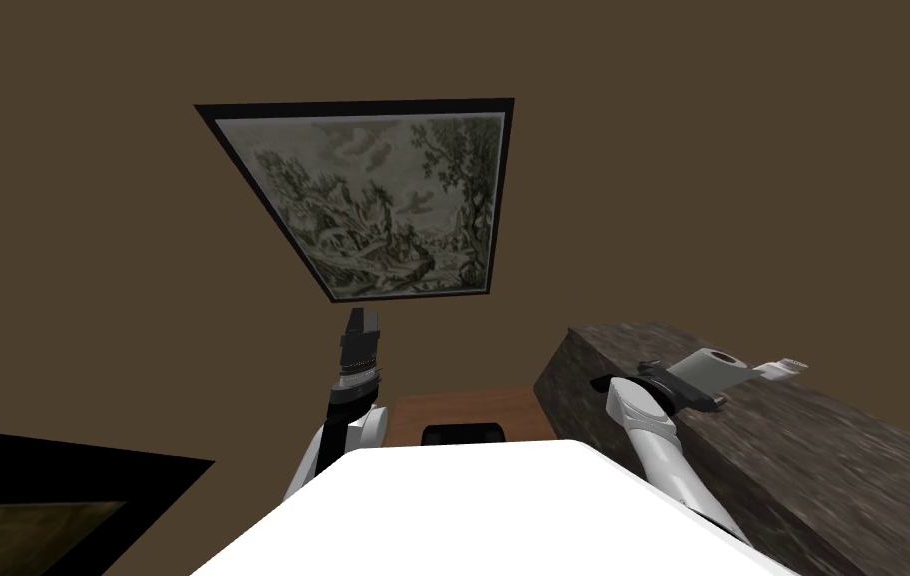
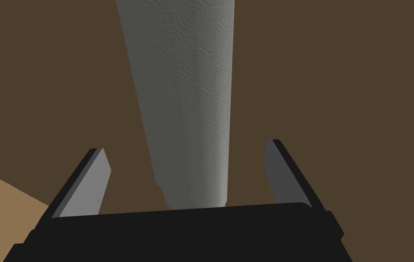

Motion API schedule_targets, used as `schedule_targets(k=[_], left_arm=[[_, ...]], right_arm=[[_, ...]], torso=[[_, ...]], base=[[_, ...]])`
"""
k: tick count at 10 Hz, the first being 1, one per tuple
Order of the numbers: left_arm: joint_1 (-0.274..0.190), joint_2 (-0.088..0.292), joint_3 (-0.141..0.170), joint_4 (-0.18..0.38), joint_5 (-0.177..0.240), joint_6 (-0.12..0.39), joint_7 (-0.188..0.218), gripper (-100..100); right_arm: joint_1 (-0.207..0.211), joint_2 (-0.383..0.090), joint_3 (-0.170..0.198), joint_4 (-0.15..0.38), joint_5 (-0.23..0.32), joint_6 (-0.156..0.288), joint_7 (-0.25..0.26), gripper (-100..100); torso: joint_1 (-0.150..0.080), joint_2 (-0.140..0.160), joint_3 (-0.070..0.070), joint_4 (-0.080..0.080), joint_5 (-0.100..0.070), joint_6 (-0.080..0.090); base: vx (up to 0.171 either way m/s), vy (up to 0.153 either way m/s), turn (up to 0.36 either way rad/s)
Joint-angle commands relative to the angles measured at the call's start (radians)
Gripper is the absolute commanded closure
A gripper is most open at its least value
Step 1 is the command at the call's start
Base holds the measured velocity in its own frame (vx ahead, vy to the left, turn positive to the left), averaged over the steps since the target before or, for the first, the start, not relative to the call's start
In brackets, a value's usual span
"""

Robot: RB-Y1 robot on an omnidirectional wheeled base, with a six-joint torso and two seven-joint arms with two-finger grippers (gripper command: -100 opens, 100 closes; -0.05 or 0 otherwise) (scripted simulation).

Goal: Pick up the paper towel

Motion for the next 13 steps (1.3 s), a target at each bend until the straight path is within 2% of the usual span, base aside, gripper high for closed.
schedule_targets(k=[1, 2, 3, 7, 8, 9, 13], left_arm=[[0.0, 0.0, 0.0, 0.0, 0.0, 0.0, 0.0, 0], [0.0, 0.0, 0.0, 0.0, 0.0, 0.0, 0.0, 0], [0.0, 0.0, 0.0, 0.0, 0.0, 0.0, 0.0, 0], [0.0, 0.0, 0.0, 0.0, 0.0, 0.0, 0.0, 0], [0.0, 0.0, 0.0, 0.0, 0.0, 0.0, 0.0, 0], [0.0, 0.0, 0.0, 0.0, 0.0, 0.0, 0.0, 0], [0.0, 0.0, 0.0, 0.0, 0.0, 0.0, 0.0, 0]], right_arm=[[0.0, 0.0, 0.0, 0.0, 0.0, 0.0, 0.0, 0], [0.0, 0.0, 0.0, 0.0, 0.0, 0.0, 0.0, -100], [0.0, 0.0, 0.0, 0.0, 0.0, 0.0, 0.0, 100], [0.0, 0.0, 0.0, 0.0, 0.0, 0.0, 0.0, 100], [0.0, 0.0, 0.0, 0.0, 0.0, 0.0, 0.0, 0], [0.0, -0.001, 0.032, -0.011, -0.01, -0.04, 0.0, -100], [-0.008, -0.006, 0.103, -0.033, -0.036, -0.128, 0.001, -100]], torso=[[0.0, 0.0, 0.0, 0.0, 0.0, 0.0], [0.003, 0.001, 0.001, 0.0, 0.001, 0.0], [0.005, 0.002, 0.001, 0.0, 0.001, 0.0], [0.006, 0.002, 0.001, 0.001, 0.001, 0.0], [0.006, 0.002, 0.001, 0.001, 0.002, 0.0], [0.006, 0.002, 0.001, 0.001, 0.002, 0.0], [0.003, 0.008, 0.005, 0.002, 0.001, 0.001]], base=[[0.004, -0.013, 0.002], [0.002, -0.005, 0.0], [0.0, 0.0, 0.0], [0.0, 0.0, 0.0], [0.0, 0.0, 0.0], [-0.047, -0.009, -0.201], [-0.084, -0.031, -0.18]])
